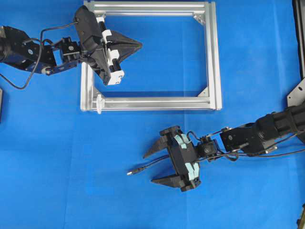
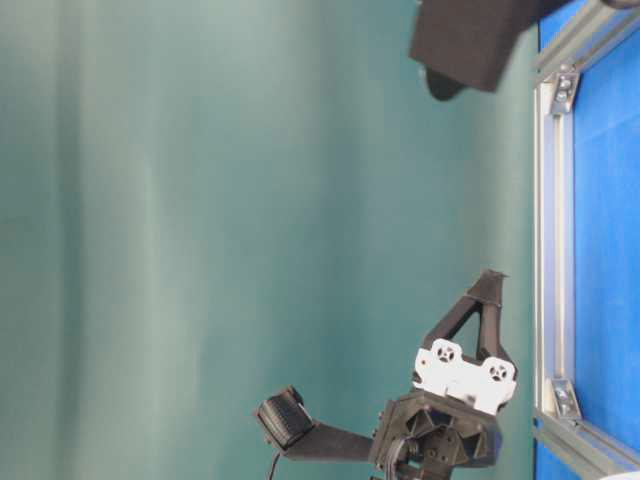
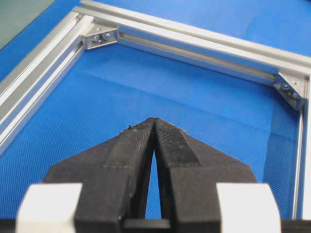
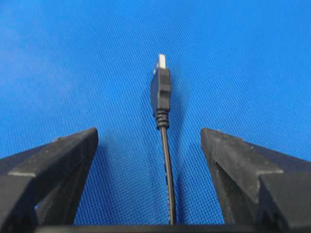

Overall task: Insert the wire through the string loop located on the left side.
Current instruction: 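Close the right gripper on the black USB cable near its plug, then lift the cable plug with the right gripper and move it toward the frame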

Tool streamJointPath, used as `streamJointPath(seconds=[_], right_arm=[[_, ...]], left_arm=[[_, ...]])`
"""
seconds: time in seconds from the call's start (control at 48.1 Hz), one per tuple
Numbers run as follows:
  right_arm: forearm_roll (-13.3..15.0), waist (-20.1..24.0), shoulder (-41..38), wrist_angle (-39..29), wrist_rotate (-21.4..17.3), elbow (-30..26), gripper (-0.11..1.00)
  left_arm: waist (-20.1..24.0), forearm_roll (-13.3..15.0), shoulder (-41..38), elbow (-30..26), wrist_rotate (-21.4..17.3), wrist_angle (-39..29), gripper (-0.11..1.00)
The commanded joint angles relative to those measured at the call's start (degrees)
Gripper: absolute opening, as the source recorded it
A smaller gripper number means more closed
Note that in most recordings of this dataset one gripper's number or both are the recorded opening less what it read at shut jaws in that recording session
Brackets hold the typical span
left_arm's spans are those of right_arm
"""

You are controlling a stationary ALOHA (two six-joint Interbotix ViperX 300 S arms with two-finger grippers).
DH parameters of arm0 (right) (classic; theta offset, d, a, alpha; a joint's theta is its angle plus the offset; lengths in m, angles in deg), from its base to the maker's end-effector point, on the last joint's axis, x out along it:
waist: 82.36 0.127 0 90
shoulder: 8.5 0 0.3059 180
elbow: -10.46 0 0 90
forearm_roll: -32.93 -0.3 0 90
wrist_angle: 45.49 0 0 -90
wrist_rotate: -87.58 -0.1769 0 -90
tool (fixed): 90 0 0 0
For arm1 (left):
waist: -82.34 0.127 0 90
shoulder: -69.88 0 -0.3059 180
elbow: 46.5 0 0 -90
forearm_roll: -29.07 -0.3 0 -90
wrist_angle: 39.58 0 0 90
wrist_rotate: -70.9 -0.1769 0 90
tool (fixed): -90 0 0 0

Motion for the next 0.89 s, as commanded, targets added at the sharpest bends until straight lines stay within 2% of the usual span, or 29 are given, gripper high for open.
streamJointPath(seconds=[0.0,0.104,0.166,0.353,0.416,0.478,0.707,0.873], right_arm=[[-0.5,0.2,1.1,0.7,0.0,-0.7,0.86],[-0.5,0.2,1.1,0.8,0.0,-0.7,0.82],[-0.5,0.2,1.1,0.7,0.1,-0.6,0.75],[-0.5,-0.5,1.2,0.7,0.1,0.0,0.23],[-0.5,-0.7,1.2,0.9,0.1,0.1,0.1],[-0.5,-0.8,1.2,1.0,0.1,0.1,0.01],[-0.2,-0.8,1.7,0.7,0.0,0.1,0.0],[-0.3,-0.7,4.8,-0.8,0.0,0.3,0.0]], left_arm=[[0.0,-0.2,1.8,-0.4,0.1,0.2,0.0],[0.0,-0.2,1.8,-0.3,0.1,0.2,0.0],[0.0,-0.2,1.8,-0.4,0.1,0.3,0.0],[0.0,-0.2,1.8,-0.4,0.1,0.2,0.0],[0.0,-0.2,1.8,-0.4,0.1,0.3,0.0],[0.0,-0.2,1.8,-0.4,0.1,0.2,0.0],[0.0,-0.2,1.7,-0.5,0.1,0.3,0.0],[0.0,-0.2,1.7,-0.6,0.1,0.2,0.0]])
